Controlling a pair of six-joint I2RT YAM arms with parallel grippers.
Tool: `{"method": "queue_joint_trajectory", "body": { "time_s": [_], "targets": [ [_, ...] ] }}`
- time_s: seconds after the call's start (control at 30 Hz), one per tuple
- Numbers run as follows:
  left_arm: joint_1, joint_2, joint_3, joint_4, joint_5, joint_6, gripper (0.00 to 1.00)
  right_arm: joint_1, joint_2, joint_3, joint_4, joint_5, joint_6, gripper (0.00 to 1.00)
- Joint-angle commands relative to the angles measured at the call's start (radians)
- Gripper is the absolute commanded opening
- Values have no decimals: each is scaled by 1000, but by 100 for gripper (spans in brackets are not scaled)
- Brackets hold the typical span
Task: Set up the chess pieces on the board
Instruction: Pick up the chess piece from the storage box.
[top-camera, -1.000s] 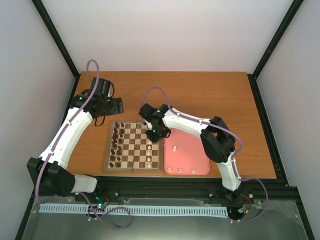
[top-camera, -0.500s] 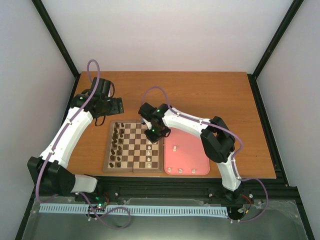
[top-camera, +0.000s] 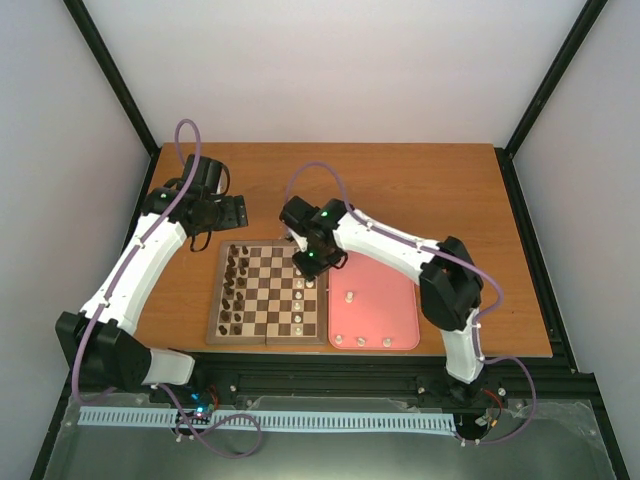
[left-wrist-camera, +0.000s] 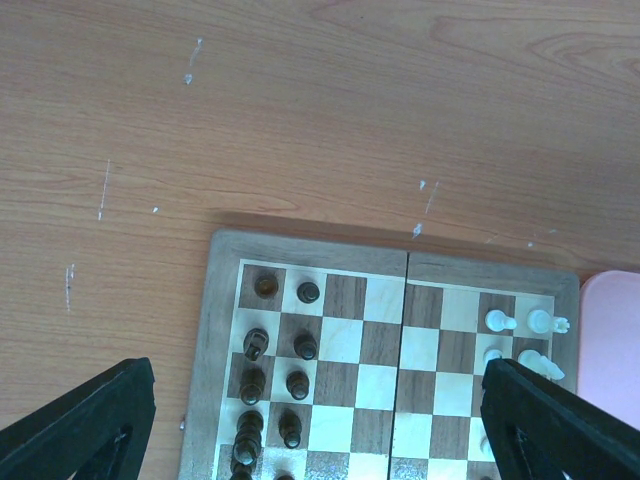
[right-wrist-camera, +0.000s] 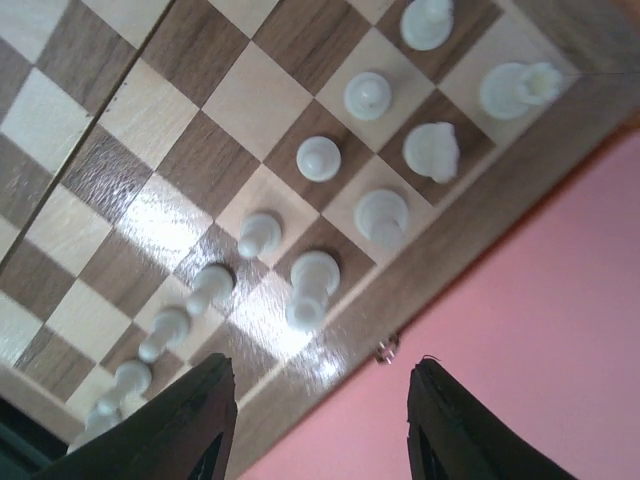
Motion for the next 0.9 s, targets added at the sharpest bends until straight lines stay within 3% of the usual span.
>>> {"method": "queue_joint_trajectory", "body": {
  "time_s": [0.0,0.17,0.4,0.87],
  "targets": [
    [-2,7,27,1,6,17,100,-1,-148,-39,-56,73,7,48],
    [-2,7,13,4,4,18,100,-67,-226,-188,-36,55,46,45],
    [-2,32,7,6,-7,30,100,-96,-218,-361,46,8,46,44],
    [-2,79,3,25,3,31,100,-130,-151,-423,124,-13,19,39]
  ]
}}
